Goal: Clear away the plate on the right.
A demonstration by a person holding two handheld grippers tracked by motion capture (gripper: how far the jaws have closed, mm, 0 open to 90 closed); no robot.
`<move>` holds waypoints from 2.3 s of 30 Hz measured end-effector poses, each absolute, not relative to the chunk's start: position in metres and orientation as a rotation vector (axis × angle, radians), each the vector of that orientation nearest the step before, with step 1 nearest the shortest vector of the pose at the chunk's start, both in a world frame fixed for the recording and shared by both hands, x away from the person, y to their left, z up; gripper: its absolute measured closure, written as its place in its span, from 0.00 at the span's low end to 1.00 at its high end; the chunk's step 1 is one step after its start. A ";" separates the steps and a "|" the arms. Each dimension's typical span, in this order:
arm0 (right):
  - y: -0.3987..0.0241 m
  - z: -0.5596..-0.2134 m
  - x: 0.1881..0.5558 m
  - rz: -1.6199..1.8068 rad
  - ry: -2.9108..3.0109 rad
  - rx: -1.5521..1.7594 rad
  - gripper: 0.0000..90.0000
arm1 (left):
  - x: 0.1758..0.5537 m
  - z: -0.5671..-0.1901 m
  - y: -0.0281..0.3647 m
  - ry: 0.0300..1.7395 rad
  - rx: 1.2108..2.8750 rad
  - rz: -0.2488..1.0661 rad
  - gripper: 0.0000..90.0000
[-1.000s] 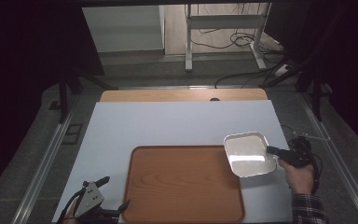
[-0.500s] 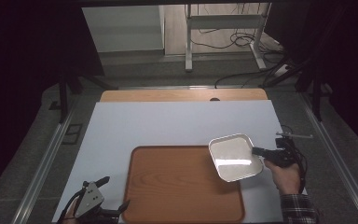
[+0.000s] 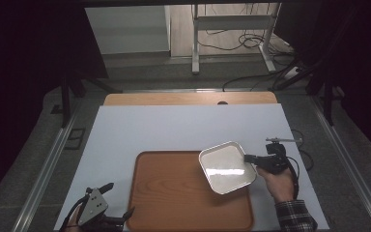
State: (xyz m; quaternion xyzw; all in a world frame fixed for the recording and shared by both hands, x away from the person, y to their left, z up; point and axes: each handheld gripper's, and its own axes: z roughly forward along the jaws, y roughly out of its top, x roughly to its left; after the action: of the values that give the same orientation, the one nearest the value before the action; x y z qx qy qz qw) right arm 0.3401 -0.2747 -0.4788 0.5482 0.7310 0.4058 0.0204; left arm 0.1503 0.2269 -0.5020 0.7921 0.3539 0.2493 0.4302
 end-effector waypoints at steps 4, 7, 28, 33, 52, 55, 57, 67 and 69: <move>-0.265 -0.480 0.340 1.273 2.289 1.691 0.98 | 0.151 -0.502 0.227 0.883 1.978 0.623 0.02; -0.252 -0.483 0.339 1.283 2.308 1.682 0.98 | 0.151 -0.502 0.226 0.882 1.978 0.623 0.02; -0.186 -0.499 0.343 1.236 2.393 1.646 0.98 | 0.151 -0.502 0.228 0.882 1.966 0.613 0.02; -0.182 -0.504 0.344 1.199 2.400 1.651 0.98 | 0.150 -0.502 0.229 0.885 1.951 0.607 0.02; -0.184 -0.512 0.347 1.163 2.407 1.623 0.85 | 0.150 -0.502 0.233 0.886 1.917 0.589 0.02; -0.184 -0.505 0.342 1.173 2.424 1.515 0.77 | 0.150 -0.502 0.234 0.888 1.907 0.584 0.02; -0.183 -0.502 0.338 1.175 2.435 1.445 0.74 | 0.150 -0.502 0.237 0.895 1.886 0.572 0.02; -0.168 -0.490 0.309 1.176 2.507 1.102 0.68 | 0.149 -0.502 0.237 0.903 1.873 0.570 0.02; -0.163 -0.487 0.299 1.179 2.551 1.074 0.77 | 0.149 -0.502 0.238 0.906 1.872 0.571 0.02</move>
State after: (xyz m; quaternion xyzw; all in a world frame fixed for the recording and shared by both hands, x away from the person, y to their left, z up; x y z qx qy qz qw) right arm 0.2990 -0.1633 -0.4874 0.3561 0.8461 0.3909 0.0667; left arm 0.1495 0.2376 -0.5023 0.7648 0.3703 0.2333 0.4728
